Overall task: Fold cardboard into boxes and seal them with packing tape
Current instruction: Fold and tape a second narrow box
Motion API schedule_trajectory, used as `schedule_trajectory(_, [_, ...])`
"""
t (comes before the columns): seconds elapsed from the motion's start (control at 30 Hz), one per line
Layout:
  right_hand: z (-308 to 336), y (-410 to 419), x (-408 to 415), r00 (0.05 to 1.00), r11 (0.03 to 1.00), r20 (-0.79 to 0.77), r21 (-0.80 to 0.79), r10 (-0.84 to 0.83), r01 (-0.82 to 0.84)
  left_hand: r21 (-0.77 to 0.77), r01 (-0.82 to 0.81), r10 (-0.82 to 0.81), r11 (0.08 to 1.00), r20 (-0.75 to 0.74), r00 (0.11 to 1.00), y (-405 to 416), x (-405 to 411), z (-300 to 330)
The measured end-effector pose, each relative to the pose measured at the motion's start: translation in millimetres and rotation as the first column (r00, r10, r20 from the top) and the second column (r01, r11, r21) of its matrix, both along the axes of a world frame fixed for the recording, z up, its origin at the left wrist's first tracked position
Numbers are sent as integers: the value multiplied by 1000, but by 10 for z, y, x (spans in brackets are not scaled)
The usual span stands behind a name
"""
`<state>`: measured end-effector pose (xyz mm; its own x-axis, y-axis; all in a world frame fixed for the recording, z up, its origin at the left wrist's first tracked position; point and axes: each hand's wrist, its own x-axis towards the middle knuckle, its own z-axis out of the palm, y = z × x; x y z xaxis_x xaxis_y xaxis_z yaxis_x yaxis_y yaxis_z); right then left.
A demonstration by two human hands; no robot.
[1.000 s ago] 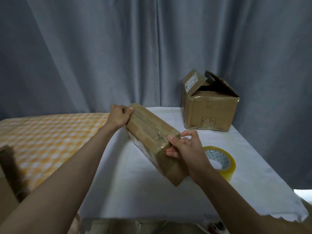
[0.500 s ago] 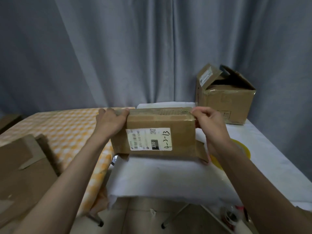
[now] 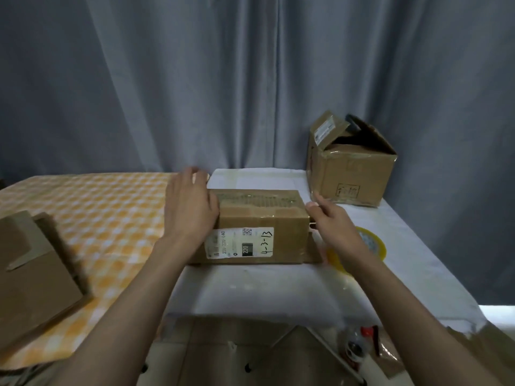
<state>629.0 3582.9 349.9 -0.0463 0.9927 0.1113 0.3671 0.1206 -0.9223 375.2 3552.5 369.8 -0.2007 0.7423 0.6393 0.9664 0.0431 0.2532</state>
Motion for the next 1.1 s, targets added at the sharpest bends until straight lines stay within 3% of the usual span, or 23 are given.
schedule_trajectory(0.07, [49, 27, 197, 1000, 1000, 17, 4, -25, 25, 31, 190, -191, 981, 30, 981, 15, 192, 48])
schedule_trajectory(0.13, [52, 74, 448, 963, 995, 251, 31, -101, 96, 5, 363, -362, 932, 61, 930, 31, 400, 58])
schedule_trajectory(0.2, [6, 88, 678, 865, 993, 494, -28, -89, 118, -21, 470, -468, 882, 71, 881, 46, 577, 35])
schedule_trajectory(0.3, [-151, 40, 855, 640, 980, 759, -195, 118, 50, -27, 535, -532, 844, 80, 843, 55, 770, 5])
schedule_trajectory(0.4, [-289, -26, 891, 476, 993, 872, -114, 111, -24, -20, 565, -561, 825, 95, 822, 57, 922, -18])
schedule_trajectory(0.47, [-289, -81, 901, 500, 999, 866, 17, 2, -33, -20, 579, -575, 815, 102, 812, 64, 992, -28])
schedule_trajectory(0.6, [-79, -252, 913, 667, 987, 733, 162, -132, 17, 8, 602, -599, 799, 111, 793, 71, 1080, -31])
schedule_trajectory(0.7, [119, -417, 954, 792, 985, 605, 172, -80, -33, -8, 613, -611, 790, 69, 789, 84, 1139, 6])
schedule_trajectory(0.8, [231, -615, 954, 857, 979, 515, 183, -14, -94, -68, 609, -606, 790, 55, 793, 89, 1220, 41])
schedule_trajectory(0.87, [277, -717, 936, 869, 975, 495, 185, 18, -126, -60, 633, -620, 771, 153, 770, 61, 1258, 71])
schedule_trajectory(1.0, [378, -831, 938, 891, 973, 448, 161, 78, -166, 105, 639, -621, 762, 401, 674, -40, 1300, 144])
schedule_trajectory(1.1, [442, -906, 911, 932, 972, 312, 82, 183, -219, 156, 649, -617, 745, 531, 581, -112, 1318, 229])
